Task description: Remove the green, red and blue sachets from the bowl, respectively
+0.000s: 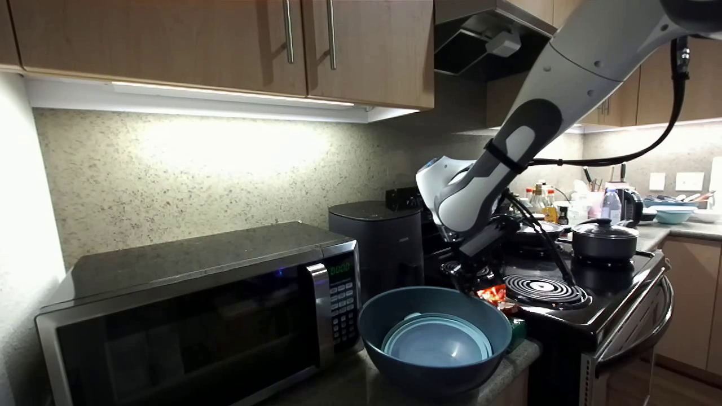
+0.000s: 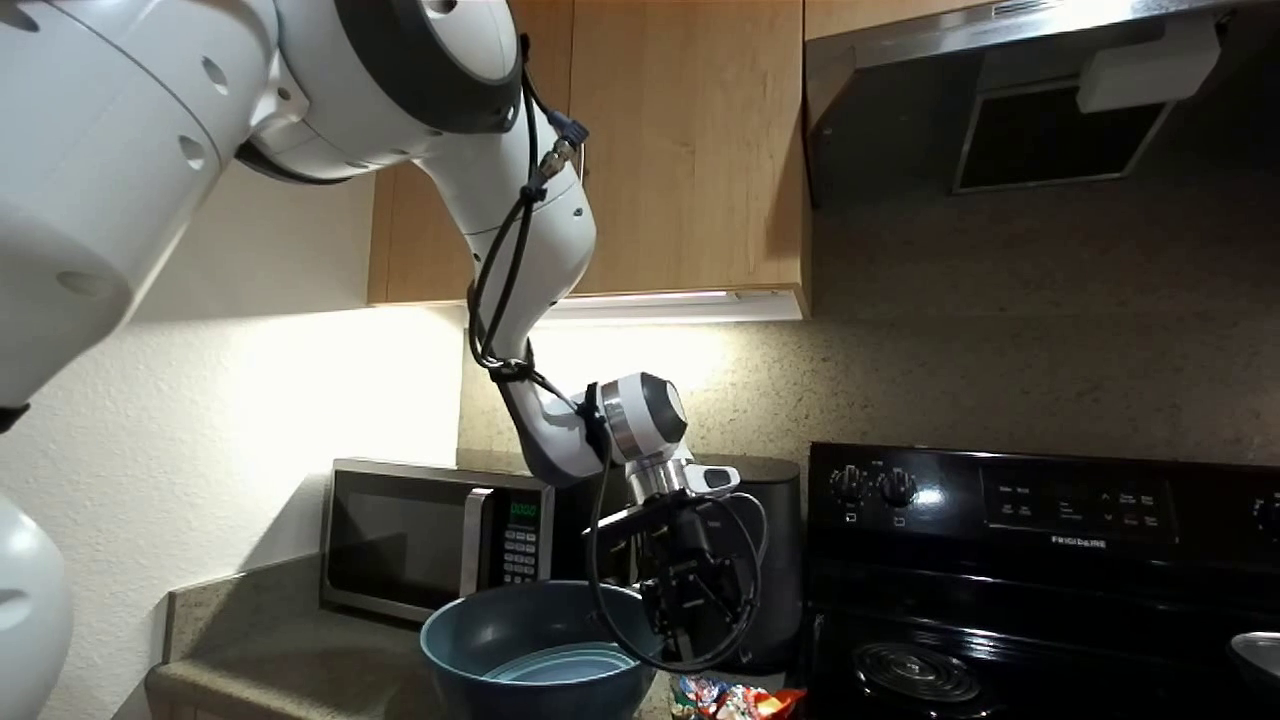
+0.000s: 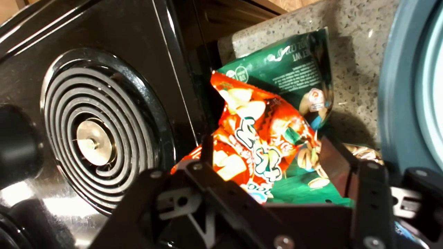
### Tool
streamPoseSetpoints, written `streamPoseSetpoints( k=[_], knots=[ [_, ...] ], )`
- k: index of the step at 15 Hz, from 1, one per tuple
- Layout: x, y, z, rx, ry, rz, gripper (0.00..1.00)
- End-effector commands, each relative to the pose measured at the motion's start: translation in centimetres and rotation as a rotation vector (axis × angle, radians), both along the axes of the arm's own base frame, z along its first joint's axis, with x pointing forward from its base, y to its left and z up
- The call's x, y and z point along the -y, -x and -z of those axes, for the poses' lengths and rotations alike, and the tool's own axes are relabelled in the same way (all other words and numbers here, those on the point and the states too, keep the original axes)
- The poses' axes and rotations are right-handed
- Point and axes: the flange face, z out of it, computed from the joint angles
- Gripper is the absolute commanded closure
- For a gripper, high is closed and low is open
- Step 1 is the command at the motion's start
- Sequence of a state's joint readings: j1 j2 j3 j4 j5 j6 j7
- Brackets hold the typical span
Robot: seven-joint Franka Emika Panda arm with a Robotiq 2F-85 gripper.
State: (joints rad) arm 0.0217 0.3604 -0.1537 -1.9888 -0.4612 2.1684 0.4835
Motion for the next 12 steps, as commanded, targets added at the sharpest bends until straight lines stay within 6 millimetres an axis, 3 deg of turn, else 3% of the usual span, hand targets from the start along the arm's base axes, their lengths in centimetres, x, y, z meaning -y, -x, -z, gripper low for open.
streamPoseSetpoints(
  k=[1, 8, 9, 12],
  knots=[
    [-2.6, 0.6, -2.8, 0.071, 0.128, 0.006, 0.00],
    [-8.9, 2.0, -8.5, 0.214, 0.408, -0.036, 0.00],
    [-8.1, 0.2, -7.2, 0.184, 0.350, -0.040, 0.00],
    [-9.2, 0.9, -8.4, 0.205, 0.382, -0.046, 0.00]
  ],
)
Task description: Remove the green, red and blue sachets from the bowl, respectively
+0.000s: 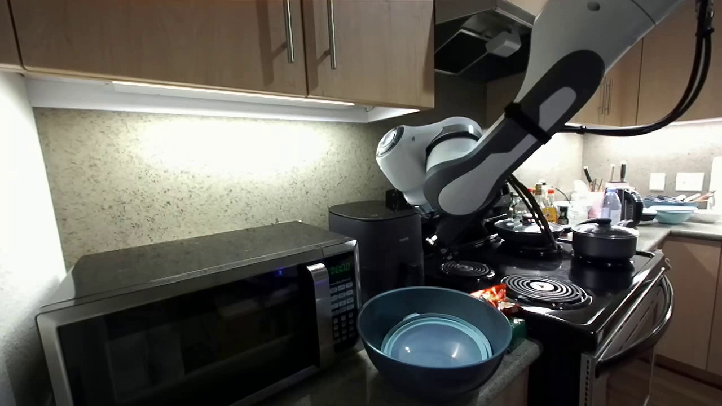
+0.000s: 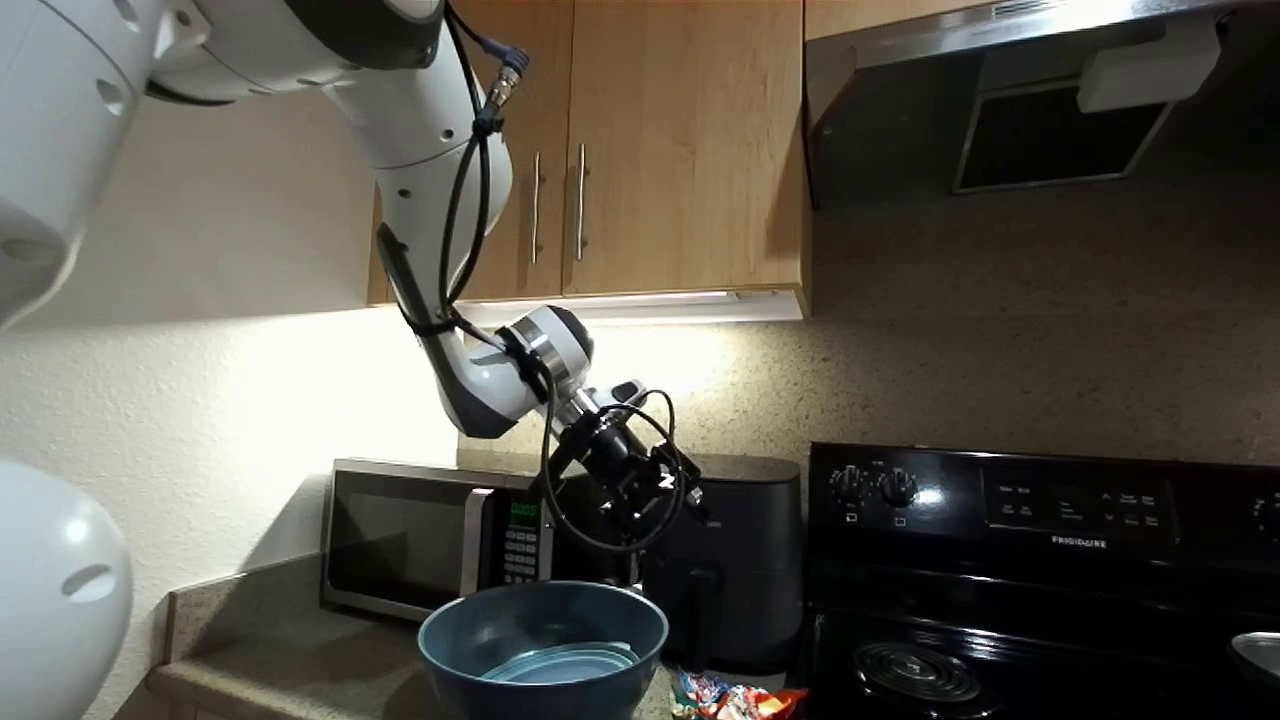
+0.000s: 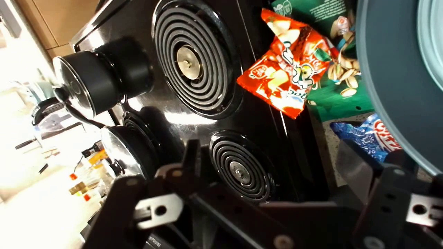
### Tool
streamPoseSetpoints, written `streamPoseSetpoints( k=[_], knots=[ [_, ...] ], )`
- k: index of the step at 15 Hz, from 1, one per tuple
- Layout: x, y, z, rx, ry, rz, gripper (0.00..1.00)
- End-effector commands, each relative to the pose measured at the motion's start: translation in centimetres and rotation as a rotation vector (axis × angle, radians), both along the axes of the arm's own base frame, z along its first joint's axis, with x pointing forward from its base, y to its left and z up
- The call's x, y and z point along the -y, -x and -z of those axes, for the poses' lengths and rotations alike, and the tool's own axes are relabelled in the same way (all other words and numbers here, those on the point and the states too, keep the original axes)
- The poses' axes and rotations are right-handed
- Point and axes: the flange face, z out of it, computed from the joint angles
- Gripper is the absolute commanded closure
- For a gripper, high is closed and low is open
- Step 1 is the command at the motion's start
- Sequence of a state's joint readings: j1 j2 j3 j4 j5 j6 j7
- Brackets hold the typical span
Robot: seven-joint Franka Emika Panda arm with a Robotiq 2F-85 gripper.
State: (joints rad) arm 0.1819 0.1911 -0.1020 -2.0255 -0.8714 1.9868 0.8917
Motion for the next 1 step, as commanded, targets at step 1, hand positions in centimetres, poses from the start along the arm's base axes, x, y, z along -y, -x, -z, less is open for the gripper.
streamPoseSetpoints(
  k=[1],
  knots=[
    [0.05, 0.07, -0.05, -0.001, 0.000, 0.001, 0.00]
  ],
)
